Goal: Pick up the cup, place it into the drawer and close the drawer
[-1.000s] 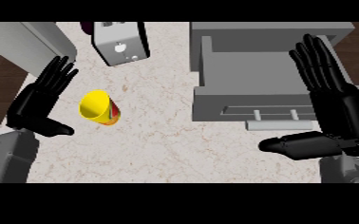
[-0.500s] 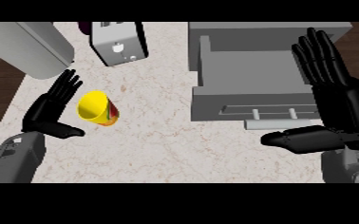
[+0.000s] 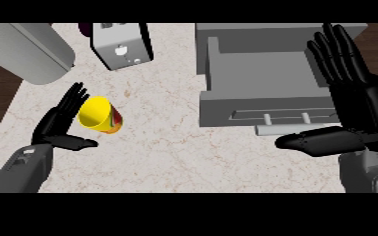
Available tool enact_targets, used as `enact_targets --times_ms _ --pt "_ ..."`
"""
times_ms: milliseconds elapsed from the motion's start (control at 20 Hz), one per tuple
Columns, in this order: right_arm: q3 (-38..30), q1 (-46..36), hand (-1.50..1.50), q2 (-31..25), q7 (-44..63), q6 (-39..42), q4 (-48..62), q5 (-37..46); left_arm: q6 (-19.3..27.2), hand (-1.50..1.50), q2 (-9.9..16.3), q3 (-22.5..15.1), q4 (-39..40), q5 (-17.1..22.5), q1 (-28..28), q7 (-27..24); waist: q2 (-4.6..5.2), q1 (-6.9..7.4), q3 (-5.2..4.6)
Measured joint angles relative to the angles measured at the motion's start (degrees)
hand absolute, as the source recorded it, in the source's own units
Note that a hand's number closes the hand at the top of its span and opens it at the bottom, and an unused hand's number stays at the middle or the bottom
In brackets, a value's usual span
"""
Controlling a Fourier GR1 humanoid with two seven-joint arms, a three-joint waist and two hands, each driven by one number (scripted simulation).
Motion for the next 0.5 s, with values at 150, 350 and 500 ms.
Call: enact_targets --times_ms 150,350,500 --pt "-0.6 -0.9 -1.5 -0.1 -1.1 0.2 1.8 -0.3 0.9 -1.5 -0.3 0.0 2.0 -0.6 -0.3 -2.1 0.18 -0.12 -0.05" --pt "-0.9 -2.1 -1.5 -0.6 -0.2 0.5 2.2 -0.8 3.0 -1.5 -2.2 -0.2 3.6 -1.4 -0.8 -4.6 0.21 -0.3 -0.08" --pt "-1.3 -2.7 -1.5 -1.1 1.1 0.7 1.7 -1.3 3.3 -1.5 -2.6 -0.3 4.7 -1.7 -1.1 -5.7 0.27 -0.54 -0.11"
